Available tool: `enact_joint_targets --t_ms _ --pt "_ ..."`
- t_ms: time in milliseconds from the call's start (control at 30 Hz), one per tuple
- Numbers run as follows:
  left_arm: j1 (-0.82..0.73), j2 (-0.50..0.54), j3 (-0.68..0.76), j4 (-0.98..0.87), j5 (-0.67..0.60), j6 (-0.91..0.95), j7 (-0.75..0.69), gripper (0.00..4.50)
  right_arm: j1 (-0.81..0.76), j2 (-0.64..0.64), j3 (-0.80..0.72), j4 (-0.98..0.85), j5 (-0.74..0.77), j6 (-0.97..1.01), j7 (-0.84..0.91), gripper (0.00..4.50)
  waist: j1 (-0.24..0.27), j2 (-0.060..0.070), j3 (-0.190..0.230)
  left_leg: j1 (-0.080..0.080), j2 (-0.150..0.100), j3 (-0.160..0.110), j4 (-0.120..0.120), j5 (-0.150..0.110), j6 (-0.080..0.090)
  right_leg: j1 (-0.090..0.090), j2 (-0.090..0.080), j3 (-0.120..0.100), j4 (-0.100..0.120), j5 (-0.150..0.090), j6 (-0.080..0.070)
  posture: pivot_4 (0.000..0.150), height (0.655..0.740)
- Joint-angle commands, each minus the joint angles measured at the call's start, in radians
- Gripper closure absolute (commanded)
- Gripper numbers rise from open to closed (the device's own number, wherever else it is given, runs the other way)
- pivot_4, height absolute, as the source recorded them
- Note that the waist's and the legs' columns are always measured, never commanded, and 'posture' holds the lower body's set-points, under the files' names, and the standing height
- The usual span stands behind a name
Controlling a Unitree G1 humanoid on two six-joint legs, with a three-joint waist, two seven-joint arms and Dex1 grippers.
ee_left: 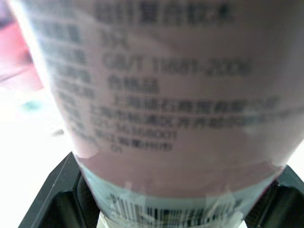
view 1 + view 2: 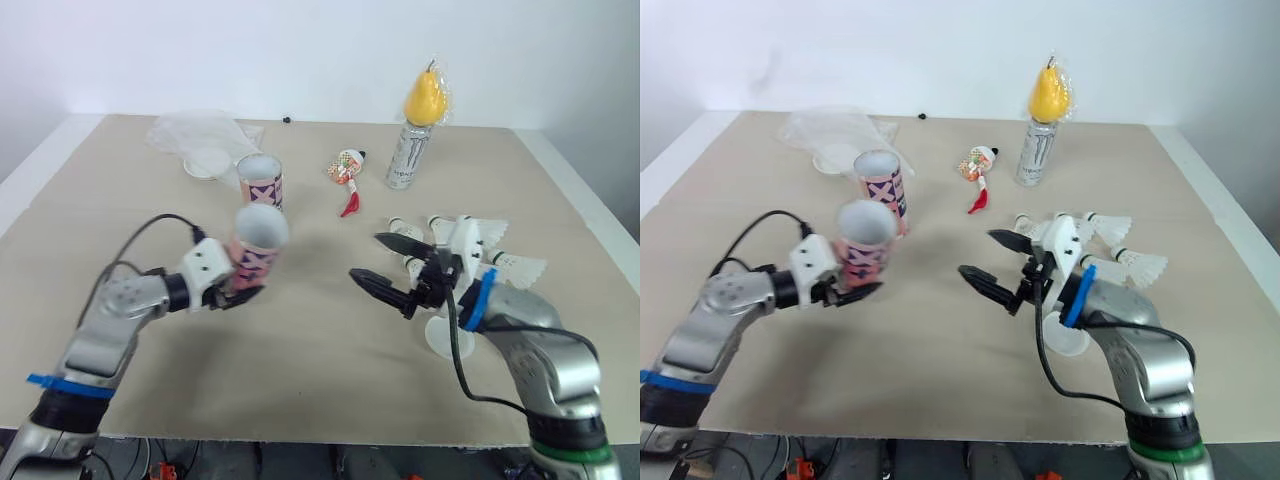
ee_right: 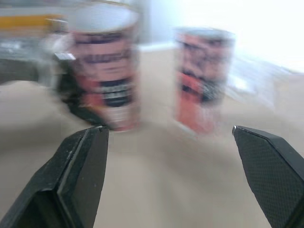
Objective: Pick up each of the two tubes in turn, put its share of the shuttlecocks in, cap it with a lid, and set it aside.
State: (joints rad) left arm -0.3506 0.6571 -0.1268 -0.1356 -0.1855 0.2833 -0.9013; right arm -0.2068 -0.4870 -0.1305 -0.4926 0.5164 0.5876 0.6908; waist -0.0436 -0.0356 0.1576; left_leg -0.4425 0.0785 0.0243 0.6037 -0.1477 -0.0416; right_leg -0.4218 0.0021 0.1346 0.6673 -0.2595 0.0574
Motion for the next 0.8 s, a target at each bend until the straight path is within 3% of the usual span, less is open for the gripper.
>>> enact_joint_targets --t_ms 33,333,567,800 --pt "-0.114 -0.008 -0.103 -0.013 0.032 0.065 -0.069 1.13 0.069 0.016 -0.084 -0.191 -0.002 0.115 -0.209 0.0 -0.003 0.0 0.0 0.0 0.0 0.0 0.0 0.001 0.001 0.0 0.0 0.0 0.0 0.001 0.0 0.15 0.74" --pt "-0.38 -0.023 -0.317 0.163 0.149 0.156 -0.238 1.13 0.223 0.132 -0.138 -0.399 0.01 0.329 -0.513 0.0 -0.006 0.0 0.0 0.0 0.0 -0.001 0.001 0.001 0.002 0.0 0.001 0.0 0.0 0.001 0.0 0.15 0.74" --pt "-0.487 -0.084 -0.37 0.272 0.209 0.141 -0.272 1.13 0.268 0.194 -0.08 -0.364 -0.016 0.339 -0.579 0.0 -0.004 0.001 0.0 -0.001 -0.001 -0.005 0.001 0.001 0.002 0.002 0.002 0.0 0.0 -0.001 0.0 0.15 0.74" --pt "-0.481 -0.116 -0.359 0.236 0.219 0.163 -0.285 1.13 0.213 0.21 -0.077 -0.249 -0.042 0.311 -0.591 0.0 -0.003 0.001 -0.001 -0.001 -0.002 -0.006 0.003 0.001 0.002 0.004 0.001 0.0 0.0 0.0 0.001 0.15 0.74"
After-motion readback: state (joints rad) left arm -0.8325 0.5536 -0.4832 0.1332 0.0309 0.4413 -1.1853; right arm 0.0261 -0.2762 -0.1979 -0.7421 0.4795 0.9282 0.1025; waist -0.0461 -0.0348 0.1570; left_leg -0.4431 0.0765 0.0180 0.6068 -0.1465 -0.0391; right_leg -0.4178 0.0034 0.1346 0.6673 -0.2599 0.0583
